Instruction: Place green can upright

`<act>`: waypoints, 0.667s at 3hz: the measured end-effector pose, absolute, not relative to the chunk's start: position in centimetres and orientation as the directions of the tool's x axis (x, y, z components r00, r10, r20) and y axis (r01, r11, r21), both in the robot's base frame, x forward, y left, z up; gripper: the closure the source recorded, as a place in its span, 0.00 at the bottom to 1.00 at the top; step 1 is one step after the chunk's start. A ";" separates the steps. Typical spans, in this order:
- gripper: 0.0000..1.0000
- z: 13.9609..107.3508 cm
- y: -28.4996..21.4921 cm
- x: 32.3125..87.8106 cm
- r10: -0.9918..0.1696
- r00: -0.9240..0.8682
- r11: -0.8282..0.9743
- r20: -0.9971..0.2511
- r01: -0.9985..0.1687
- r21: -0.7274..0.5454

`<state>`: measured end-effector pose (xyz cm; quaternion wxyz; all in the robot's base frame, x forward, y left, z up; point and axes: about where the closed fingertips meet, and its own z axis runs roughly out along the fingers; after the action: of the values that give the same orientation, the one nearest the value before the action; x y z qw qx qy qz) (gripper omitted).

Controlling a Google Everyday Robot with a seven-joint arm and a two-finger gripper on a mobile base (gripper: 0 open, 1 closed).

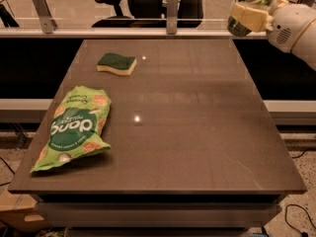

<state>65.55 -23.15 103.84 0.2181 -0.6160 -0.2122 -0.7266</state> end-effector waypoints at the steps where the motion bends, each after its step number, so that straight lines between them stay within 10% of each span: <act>1: 1.00 104.2 -23.6 65.1 0.037 -0.127 -0.794 0.991 0.598 0.106; 2: 1.00 104.5 -24.2 64.9 0.133 -0.128 -0.775 0.983 0.604 0.184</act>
Offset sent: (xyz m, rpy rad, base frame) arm -0.0108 -0.0258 0.0081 -0.3145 0.0164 0.0276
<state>64.88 -24.21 104.47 0.1699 -0.6379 -0.2890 -0.6933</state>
